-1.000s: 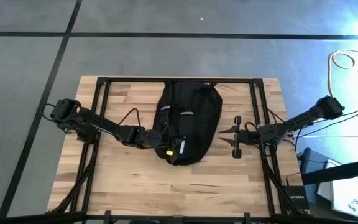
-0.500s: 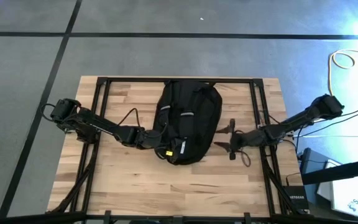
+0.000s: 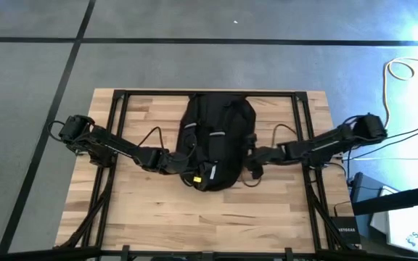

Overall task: Unpack backpack
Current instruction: Open the black backpack

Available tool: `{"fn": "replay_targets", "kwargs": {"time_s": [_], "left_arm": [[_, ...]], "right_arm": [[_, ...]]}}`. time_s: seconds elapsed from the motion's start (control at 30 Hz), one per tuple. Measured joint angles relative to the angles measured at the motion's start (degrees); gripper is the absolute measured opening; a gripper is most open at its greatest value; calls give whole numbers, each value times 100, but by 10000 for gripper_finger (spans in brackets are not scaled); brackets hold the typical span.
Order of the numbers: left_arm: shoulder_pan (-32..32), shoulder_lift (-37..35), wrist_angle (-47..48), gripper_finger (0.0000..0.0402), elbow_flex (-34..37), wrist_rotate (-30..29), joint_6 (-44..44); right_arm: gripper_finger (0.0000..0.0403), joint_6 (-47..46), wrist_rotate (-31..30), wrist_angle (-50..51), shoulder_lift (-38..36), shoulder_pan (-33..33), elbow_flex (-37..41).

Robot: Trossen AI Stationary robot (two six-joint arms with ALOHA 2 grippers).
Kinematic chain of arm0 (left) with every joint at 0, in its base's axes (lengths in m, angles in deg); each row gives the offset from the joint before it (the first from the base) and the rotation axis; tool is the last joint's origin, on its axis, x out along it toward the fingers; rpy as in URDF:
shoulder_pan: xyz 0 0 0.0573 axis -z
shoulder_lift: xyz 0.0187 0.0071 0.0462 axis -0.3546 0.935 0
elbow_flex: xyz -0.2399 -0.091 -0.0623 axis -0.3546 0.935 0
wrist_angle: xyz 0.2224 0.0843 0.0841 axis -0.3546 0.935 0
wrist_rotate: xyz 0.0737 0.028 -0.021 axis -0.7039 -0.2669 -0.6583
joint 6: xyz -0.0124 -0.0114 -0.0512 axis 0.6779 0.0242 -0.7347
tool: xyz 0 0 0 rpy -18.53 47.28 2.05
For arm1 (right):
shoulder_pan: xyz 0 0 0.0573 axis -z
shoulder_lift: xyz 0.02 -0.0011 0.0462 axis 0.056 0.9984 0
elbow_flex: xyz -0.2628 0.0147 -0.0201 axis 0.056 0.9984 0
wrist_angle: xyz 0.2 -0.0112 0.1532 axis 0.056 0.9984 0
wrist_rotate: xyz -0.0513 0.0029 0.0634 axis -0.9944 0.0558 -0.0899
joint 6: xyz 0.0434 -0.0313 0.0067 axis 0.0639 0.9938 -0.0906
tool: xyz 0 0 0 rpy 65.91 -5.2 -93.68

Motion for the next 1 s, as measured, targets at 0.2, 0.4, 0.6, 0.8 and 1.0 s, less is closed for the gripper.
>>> {"fn": "replay_targets", "kwargs": {"time_s": [0.2,0.4,0.6,0.8,1.0], "left_arm": [[2,84,-3,2,-4,7,-18],[2,148,-17,2,-9,13,-52],[-4,148,-50,2,-9,16,-228],[-2,151,-224,4,-7,636,-32],[39,151,-407,58,-9,831,526]], "right_arm": [[186,499,262,-19,696,61,-352],[98,710,365,33,876,59,-394],[9,630,800,104,861,64,-396],[2,452,745,483,825,59,-612],[0,140,440,1413,359,44,-1003]]}}
